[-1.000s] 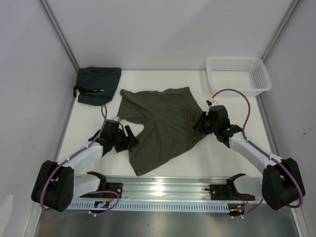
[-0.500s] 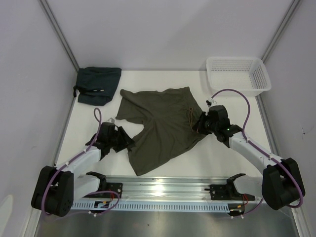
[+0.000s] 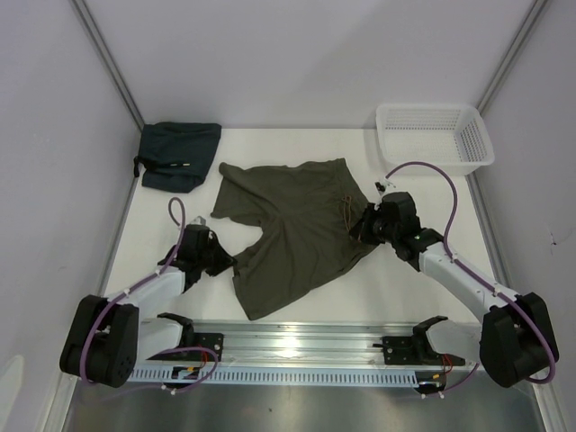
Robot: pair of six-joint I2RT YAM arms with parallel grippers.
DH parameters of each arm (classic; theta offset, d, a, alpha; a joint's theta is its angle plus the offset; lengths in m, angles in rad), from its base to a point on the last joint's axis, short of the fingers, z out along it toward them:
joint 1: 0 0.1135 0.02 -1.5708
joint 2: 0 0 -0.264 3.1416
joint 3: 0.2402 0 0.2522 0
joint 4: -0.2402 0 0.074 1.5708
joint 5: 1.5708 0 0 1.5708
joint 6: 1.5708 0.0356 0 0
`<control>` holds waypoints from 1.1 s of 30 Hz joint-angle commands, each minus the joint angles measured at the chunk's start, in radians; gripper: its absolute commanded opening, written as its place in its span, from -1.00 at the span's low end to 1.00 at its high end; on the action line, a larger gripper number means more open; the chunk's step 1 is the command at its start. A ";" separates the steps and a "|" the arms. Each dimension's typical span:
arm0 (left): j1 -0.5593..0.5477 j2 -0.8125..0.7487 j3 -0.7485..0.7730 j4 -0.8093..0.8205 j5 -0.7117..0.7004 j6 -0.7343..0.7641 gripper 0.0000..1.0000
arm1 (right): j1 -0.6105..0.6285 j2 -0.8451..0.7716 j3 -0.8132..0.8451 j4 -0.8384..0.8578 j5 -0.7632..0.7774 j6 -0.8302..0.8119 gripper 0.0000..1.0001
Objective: Fold and stack the shorts
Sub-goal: Flatten the shorts out
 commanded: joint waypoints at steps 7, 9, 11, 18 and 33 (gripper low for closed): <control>0.042 0.012 0.056 -0.025 -0.093 0.030 -1.00 | 0.004 -0.032 0.020 -0.013 0.019 0.002 -0.94; 0.086 0.001 0.059 -0.024 -0.087 0.032 -1.00 | 0.004 -0.030 0.019 -0.022 0.023 -0.003 -0.94; 0.120 -0.010 0.063 -0.024 -0.080 0.041 -1.00 | -0.009 -0.027 0.017 -0.029 0.025 -0.004 -0.95; 0.188 0.018 0.102 -0.019 -0.084 0.081 -1.00 | -0.055 -0.029 -0.012 -0.014 0.000 0.008 -0.93; 0.174 -0.157 0.136 -0.185 -0.101 0.125 0.98 | -0.157 -0.076 -0.049 -0.086 0.019 0.069 -0.27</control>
